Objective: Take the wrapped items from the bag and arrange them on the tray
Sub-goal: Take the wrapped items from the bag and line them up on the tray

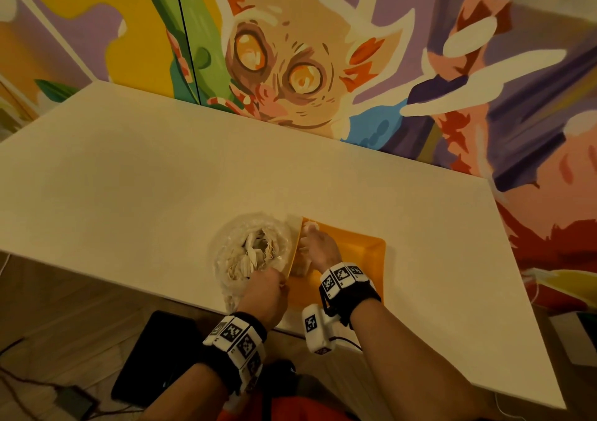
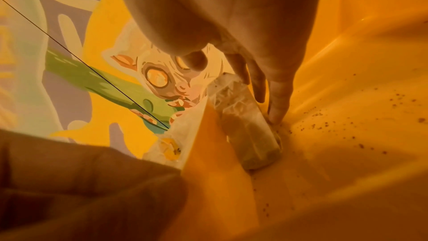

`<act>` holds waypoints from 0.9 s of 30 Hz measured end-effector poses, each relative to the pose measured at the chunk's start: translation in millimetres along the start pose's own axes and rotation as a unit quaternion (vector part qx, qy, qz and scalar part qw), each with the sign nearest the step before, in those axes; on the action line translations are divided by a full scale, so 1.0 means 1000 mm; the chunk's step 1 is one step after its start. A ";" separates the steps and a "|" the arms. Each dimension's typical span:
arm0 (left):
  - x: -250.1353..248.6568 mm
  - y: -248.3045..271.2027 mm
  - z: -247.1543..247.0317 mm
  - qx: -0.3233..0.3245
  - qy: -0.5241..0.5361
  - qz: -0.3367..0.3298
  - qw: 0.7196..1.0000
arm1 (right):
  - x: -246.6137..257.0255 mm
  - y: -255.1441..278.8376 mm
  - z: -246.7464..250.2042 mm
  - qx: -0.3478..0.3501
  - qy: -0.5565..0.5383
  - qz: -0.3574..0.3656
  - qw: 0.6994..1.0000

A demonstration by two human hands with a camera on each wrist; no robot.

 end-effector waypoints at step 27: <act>0.064 -0.021 0.035 0.009 -0.038 0.140 0.989 | 0.010 0.097 -0.048 0.152 0.451 0.334 0.814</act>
Point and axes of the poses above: each hand's wrist, its own y-axis away from the middle knuckle, its own z-axis out of the back of the hand, x = y × z, the point moved 7 cm from there along -y, towards the middle knuckle, and after that the axes turned 14 degrees about -y, right-handed, at the moved point
